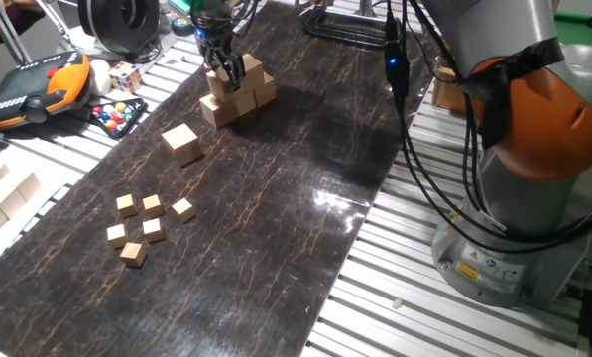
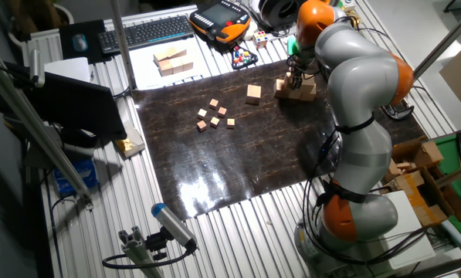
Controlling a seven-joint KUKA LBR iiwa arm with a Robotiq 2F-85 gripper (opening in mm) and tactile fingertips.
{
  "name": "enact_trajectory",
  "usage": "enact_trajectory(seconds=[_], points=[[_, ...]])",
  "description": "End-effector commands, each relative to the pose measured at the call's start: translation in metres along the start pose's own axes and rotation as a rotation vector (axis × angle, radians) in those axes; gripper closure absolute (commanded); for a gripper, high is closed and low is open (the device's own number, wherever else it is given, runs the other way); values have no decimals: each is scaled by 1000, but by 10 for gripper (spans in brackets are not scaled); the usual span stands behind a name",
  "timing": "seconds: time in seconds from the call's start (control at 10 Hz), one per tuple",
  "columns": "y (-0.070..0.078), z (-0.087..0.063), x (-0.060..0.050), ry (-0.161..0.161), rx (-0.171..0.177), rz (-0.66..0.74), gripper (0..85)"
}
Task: Stack the blocks into a pyramid shape
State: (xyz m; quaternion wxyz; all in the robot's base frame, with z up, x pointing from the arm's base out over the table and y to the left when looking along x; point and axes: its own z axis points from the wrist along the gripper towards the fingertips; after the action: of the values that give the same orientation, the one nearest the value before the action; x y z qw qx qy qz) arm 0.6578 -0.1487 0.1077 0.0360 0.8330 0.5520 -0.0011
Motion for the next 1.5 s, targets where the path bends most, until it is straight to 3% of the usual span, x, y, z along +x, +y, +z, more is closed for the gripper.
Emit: enact_trajectory(seconds=[0.0, 0.2, 1.1, 1.4], points=[[-1, -1, 0, 4, -4, 9, 93], [-4, -4, 3, 8, -9, 25, 0], [-24, -35, 23, 20, -7, 50, 0], [-41, -41, 32, 44, -23, 34, 0]])
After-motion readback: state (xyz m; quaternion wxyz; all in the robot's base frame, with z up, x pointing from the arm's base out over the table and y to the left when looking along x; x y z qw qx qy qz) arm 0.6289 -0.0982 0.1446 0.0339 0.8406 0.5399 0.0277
